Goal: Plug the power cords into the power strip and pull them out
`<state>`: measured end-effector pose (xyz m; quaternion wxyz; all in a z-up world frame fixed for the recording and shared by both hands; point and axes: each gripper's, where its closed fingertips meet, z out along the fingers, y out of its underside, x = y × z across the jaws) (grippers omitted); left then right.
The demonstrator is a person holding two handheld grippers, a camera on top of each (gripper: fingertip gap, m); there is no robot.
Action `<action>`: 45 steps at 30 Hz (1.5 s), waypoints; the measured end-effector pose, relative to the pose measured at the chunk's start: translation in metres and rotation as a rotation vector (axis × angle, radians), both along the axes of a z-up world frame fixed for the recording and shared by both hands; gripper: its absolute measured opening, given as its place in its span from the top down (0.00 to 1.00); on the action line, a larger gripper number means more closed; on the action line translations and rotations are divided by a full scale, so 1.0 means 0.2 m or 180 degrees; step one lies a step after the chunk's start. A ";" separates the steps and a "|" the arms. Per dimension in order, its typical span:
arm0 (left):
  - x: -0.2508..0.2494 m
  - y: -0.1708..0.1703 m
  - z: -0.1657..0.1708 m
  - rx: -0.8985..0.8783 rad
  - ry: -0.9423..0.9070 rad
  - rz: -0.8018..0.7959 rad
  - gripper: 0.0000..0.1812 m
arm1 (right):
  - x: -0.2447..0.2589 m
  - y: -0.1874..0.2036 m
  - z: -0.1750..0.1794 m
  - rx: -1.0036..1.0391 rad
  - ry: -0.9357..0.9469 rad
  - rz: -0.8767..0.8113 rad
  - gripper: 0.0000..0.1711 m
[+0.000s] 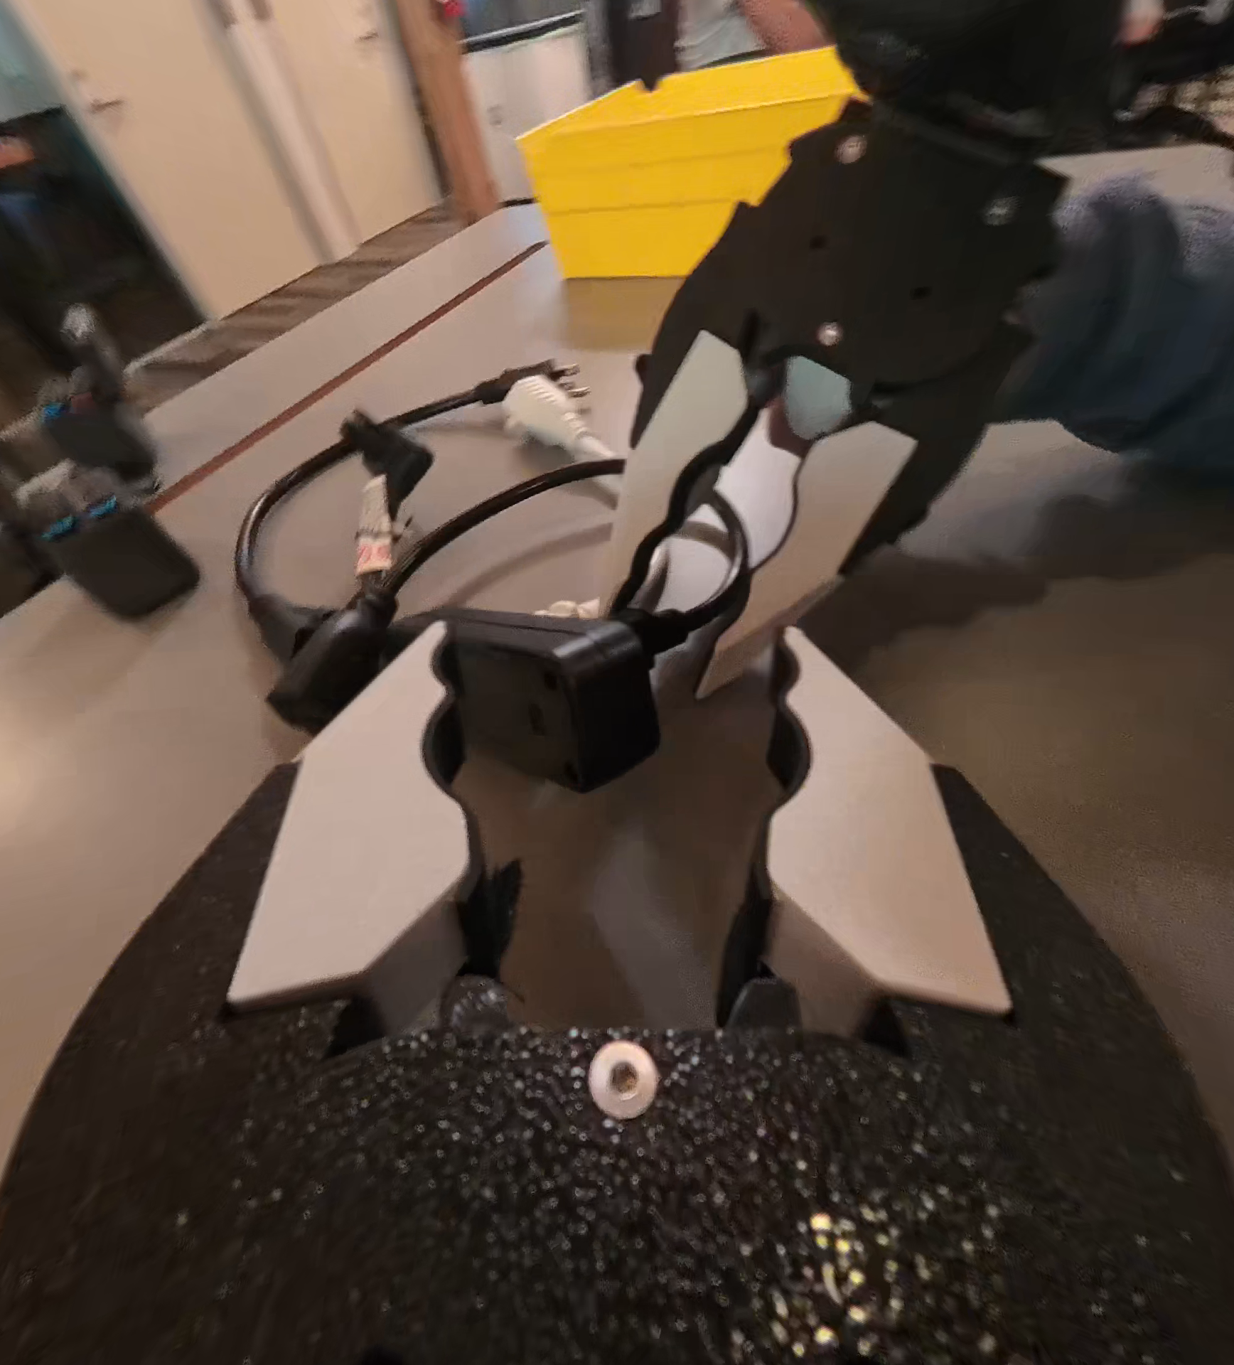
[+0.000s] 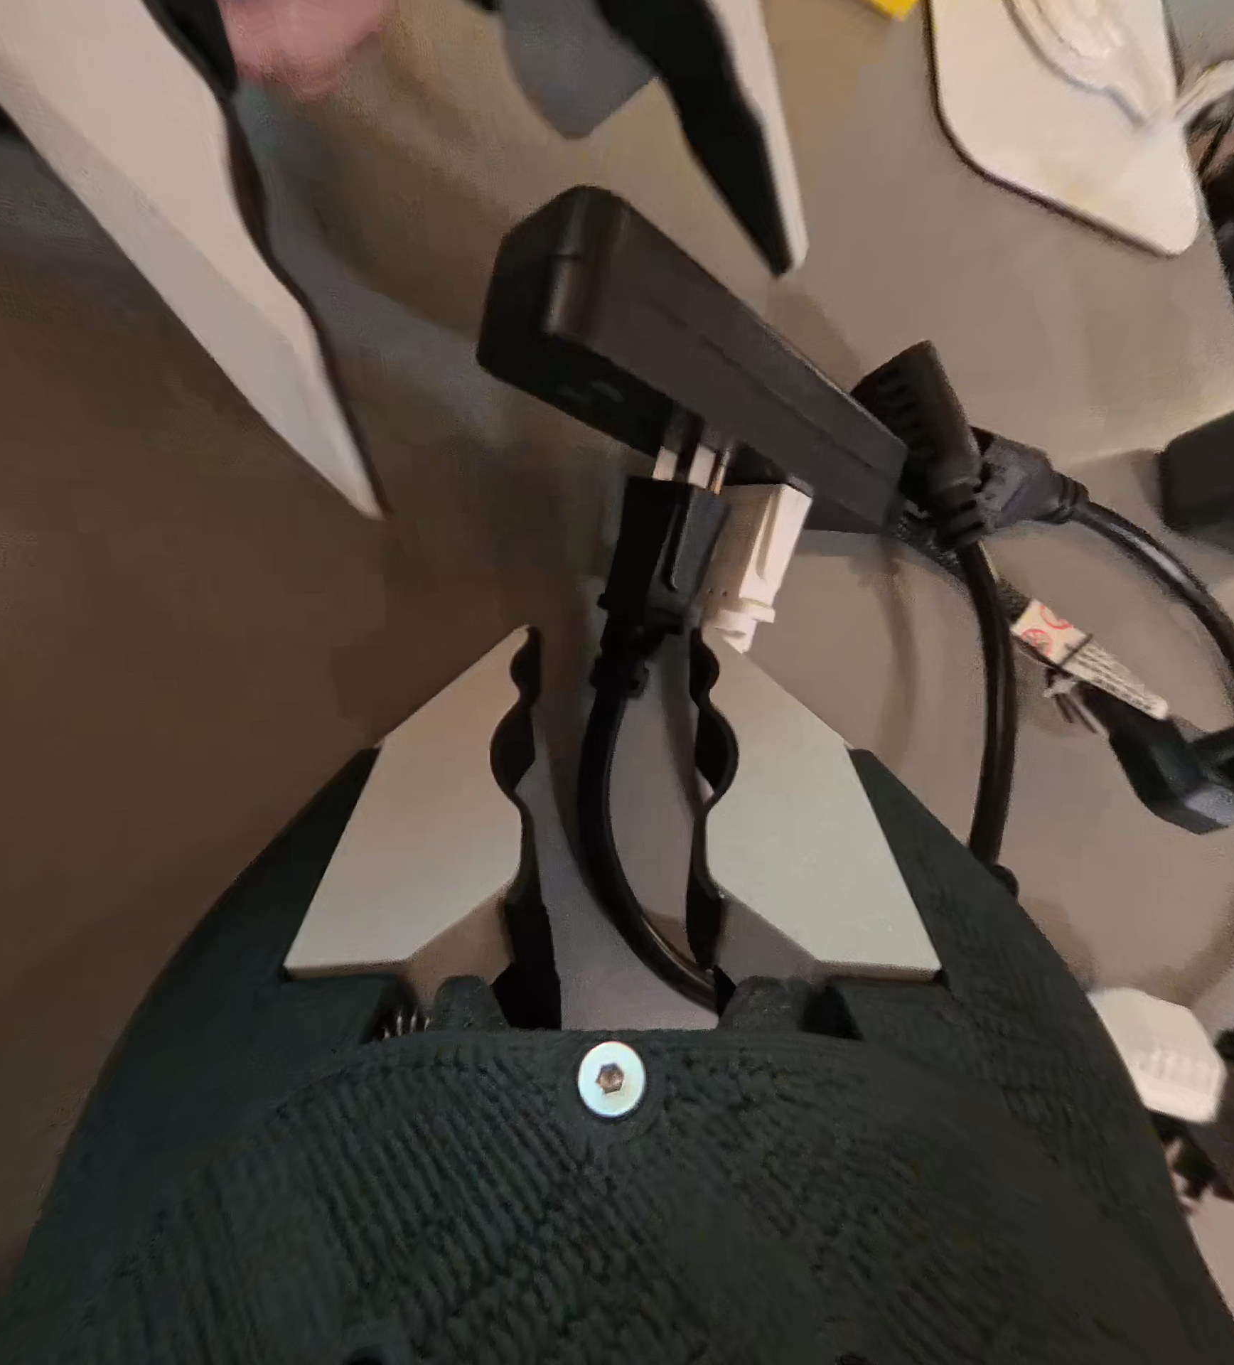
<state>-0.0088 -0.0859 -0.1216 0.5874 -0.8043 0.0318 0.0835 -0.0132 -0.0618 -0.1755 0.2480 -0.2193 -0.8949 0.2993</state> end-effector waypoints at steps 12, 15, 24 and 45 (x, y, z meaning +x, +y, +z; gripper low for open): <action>-0.18 -0.04 -0.09 -0.0979 0.3436 -0.0582 0.47 | 0.00 0.03 0.04 0.0346 0.1156 0.0373 0.75; -0.22 0.01 -0.09 -0.1133 0.4023 -0.0594 0.48 | -0.01 0.02 0.05 0.0456 0.1306 0.0407 0.75; -0.19 0.04 -0.11 -0.0962 0.3587 -0.0634 0.76 | -0.04 0.01 0.07 0.0283 0.1366 0.0354 0.71; -0.22 0.20 -0.07 -0.0212 0.2906 0.0033 0.76 | -0.19 0.16 0.18 0.1439 0.3153 0.0617 0.86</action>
